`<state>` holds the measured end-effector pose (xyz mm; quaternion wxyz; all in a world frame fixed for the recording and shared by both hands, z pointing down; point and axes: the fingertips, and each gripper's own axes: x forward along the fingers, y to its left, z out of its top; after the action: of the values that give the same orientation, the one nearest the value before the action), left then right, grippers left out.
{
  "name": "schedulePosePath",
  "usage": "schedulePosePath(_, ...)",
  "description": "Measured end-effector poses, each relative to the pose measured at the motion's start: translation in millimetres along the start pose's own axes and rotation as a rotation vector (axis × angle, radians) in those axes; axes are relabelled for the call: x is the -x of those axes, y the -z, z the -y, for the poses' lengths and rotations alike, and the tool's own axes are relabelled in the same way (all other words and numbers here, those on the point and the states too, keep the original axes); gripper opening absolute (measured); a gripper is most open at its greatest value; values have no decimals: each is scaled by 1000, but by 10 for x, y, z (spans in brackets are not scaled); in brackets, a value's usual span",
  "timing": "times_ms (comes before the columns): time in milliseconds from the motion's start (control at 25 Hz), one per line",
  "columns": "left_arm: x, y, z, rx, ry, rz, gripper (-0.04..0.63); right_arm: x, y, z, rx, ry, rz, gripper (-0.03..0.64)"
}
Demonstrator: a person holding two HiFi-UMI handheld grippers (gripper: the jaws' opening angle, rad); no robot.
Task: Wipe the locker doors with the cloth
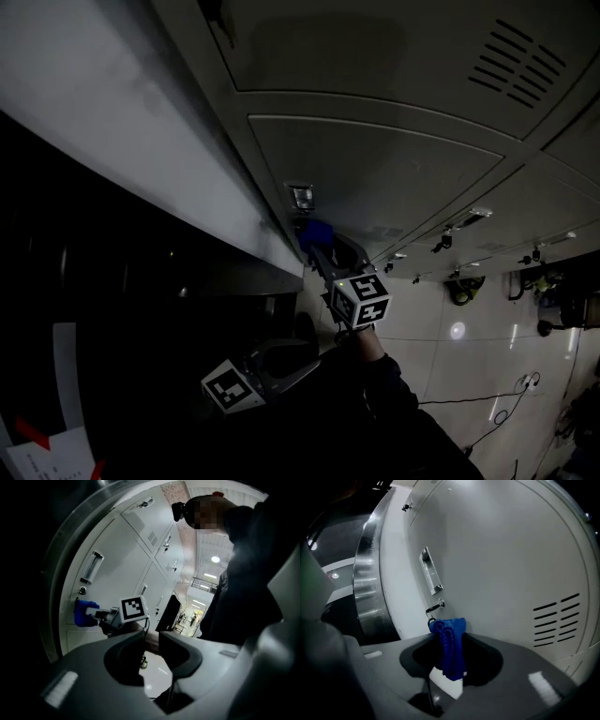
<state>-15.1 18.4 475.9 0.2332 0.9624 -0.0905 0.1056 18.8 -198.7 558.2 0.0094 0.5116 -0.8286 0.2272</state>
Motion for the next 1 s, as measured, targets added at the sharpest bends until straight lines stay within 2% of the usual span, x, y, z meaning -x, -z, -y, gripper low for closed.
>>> schedulePosePath(240,262,42,-162,11,-36,10,92,-302,4,-234,0,-29,0,130)
schedulePosePath(480,290,55,-191,20,-50,6,92,-300,42,-148,-1,-17,-10,130)
schedulePosePath(1000,-517,13,253,-4,28,-50,92,460,79,643,-47,68,-7,131)
